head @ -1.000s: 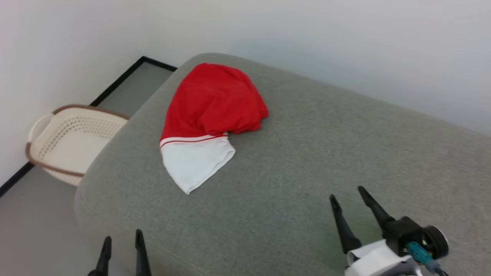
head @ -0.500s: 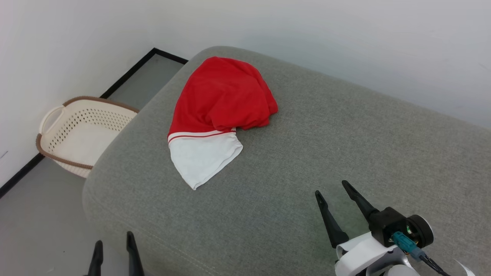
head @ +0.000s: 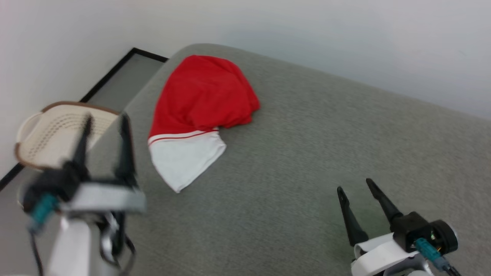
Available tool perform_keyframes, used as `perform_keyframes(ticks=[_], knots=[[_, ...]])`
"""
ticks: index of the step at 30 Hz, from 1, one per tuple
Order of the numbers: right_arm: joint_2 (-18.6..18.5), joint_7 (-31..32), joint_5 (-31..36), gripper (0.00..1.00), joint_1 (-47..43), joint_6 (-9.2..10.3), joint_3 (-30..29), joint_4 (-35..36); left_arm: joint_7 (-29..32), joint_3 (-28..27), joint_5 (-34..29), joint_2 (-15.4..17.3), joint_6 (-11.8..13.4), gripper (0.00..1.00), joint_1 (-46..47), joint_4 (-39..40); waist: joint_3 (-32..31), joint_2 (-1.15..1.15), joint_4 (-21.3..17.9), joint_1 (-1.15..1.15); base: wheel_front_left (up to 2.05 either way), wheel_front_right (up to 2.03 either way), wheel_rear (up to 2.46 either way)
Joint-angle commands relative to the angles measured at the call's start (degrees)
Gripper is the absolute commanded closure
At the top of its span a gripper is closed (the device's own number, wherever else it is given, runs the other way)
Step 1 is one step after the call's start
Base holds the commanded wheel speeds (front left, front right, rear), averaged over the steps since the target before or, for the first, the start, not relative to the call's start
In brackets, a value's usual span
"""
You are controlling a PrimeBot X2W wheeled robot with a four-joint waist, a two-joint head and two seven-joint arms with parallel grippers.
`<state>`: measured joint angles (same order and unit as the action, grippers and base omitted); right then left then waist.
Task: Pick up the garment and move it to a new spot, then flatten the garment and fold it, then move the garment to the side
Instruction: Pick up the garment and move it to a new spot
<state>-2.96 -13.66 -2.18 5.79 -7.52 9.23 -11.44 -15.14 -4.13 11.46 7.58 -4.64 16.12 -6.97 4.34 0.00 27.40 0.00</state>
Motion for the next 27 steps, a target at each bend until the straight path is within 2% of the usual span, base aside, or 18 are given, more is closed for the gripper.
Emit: perform_keyframes(ticks=[1, 8, 14, 19, 22, 27], knots=[[-0.12, 0.09, 0.55, 0.00, 0.85, 0.06, -0.31, 0.24, -0.02, -0.48, 0.00, 0.35, -0.26, 0.00, 1.55, -0.31, 4.37, 0.00, -5.43, 0.00, 0.00, 0.00, 0.00], [0.02, 0.68, 2.10, 0.00, 2.85, 0.06, -1.08, 2.93, -0.01, -4.00, 2.98, 6.52, -2.38, 0.00, 19.13, -12.57, 10.56, 0.00, -12.17, 0.00, 0.00, 0.00, 0.00], [0.09, 0.50, 2.33, 0.00, 5.11, 0.06, 1.07, 3.99, 2.18, -3.93, 10.82, 13.46, -2.88, 0.00, 32.26, -32.26, 14.37, 0.00, -16.34, 0.00, 0.00, 0.00, 0.00], [0.12, 0.46, 2.14, 0.00, 6.60, 0.06, 3.08, 4.82, 12.73, 1.11, 18.83, 19.46, -2.86, 0.00, 39.36, -45.01, 16.55, 0.00, -18.73, 0.00, 0.00, 0.00, 0.00], [0.09, 0.84, 2.20, 0.00, 7.44, 0.06, 3.76, 5.64, 19.56, 5.03, 23.18, 21.88, -2.88, 0.00, 42.41, -48.51, 18.05, 0.00, -19.67, 0.00, 0.00, 0.00, 0.00], [0.09, 1.99, 3.73, 0.00, 8.70, 0.06, 4.55, 7.31, 29.93, 8.56, 31.17, 23.86, -2.89, 0.00, 45.22, -52.12, 20.67, 0.00, -20.18, 0.00, 0.00, 0.00, 0.00]])
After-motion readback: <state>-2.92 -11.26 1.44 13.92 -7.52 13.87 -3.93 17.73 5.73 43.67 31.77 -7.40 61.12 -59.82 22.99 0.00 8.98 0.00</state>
